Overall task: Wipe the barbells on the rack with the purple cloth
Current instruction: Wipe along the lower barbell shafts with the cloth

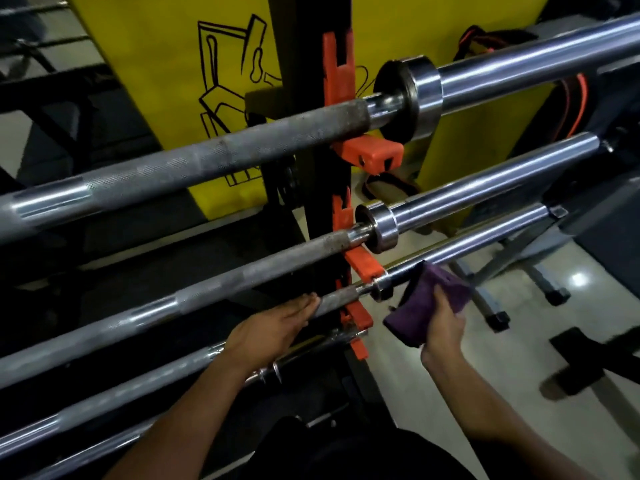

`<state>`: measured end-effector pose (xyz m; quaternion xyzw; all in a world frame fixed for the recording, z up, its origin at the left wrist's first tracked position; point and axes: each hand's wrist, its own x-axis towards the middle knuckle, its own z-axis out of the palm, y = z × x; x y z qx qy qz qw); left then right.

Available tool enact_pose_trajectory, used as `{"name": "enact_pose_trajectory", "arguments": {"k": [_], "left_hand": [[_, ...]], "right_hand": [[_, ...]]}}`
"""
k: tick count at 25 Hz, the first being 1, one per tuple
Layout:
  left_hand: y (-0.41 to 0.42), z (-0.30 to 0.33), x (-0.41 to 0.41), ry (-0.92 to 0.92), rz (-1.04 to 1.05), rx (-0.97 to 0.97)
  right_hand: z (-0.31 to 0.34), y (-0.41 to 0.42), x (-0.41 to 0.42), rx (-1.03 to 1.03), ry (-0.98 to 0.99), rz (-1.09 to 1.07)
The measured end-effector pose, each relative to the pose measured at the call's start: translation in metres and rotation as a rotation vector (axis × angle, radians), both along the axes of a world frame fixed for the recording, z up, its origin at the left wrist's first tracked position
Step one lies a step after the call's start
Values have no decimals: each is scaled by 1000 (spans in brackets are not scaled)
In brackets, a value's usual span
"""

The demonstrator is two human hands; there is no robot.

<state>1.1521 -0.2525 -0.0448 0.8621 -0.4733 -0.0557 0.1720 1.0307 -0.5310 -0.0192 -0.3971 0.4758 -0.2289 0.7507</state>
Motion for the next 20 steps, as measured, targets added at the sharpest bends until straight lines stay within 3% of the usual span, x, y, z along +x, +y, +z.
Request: {"name": "enact_pose_trajectory", "arguments": {"k": [2, 7, 10, 14, 16, 18, 20], "left_hand": [[1, -3, 2, 21, -10, 13], [-1, 4, -3, 12, -19, -1], [-2, 2, -1, 13, -6, 18], [0, -2, -1, -16, 2, 14], [-1, -5, 0, -16, -5, 6], [-1, -3, 1, -4, -8, 9], [-1, 3, 1, 5, -18, 9]], "right_hand": [[-29, 2, 3, 385, -49, -85], [-52, 20, 40, 578, -169, 7], [-56, 17, 35, 554, -107, 131], [-41, 15, 2, 374, -105, 271], [-22, 16, -21, 110, 38, 281], [7, 19, -35, -473, 196, 369], [26, 25, -31, -1081, 224, 612]]}}
